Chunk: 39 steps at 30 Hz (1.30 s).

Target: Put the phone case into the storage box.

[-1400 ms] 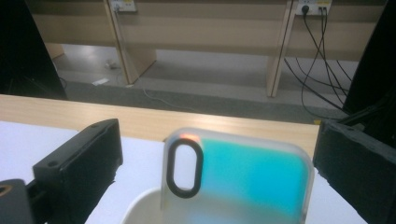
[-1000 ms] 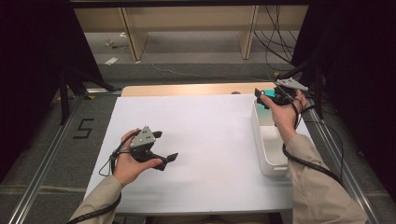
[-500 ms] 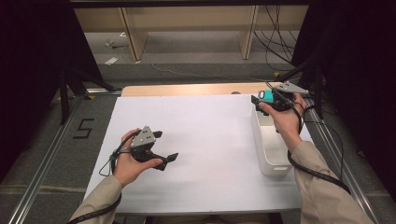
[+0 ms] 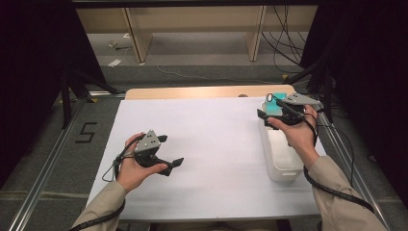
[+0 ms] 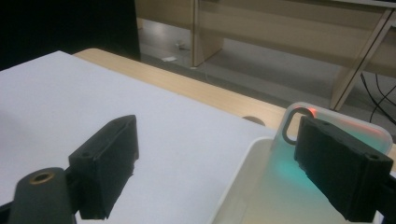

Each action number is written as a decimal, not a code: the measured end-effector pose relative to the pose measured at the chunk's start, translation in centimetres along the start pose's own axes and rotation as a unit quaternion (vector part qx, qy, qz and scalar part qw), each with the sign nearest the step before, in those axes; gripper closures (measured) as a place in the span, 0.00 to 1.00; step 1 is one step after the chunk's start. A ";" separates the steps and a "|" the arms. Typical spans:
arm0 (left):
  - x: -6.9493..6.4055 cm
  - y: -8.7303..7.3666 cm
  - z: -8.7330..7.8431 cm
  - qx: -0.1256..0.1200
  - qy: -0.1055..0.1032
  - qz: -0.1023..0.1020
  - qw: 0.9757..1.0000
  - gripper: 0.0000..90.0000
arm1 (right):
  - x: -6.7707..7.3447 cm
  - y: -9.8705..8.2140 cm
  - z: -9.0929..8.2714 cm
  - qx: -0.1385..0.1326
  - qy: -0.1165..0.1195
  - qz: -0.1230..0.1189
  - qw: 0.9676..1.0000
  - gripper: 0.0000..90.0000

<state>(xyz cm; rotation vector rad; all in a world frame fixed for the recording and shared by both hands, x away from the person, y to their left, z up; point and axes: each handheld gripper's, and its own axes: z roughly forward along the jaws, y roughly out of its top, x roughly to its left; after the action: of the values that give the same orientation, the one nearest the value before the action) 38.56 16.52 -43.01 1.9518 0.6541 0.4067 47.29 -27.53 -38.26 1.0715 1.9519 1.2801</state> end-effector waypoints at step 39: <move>0.0 0.1 -0.2 -0.002 0.002 0.001 1.000 0.00 | 2.3 -2.7 -5.5 -0.015 0.057 -0.016 0.998 0.17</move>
<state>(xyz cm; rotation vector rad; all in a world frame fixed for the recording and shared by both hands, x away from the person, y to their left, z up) 38.52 16.60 -42.84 1.9479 0.6539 0.4130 40.85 -28.72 -38.74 0.9687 2.0191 1.3755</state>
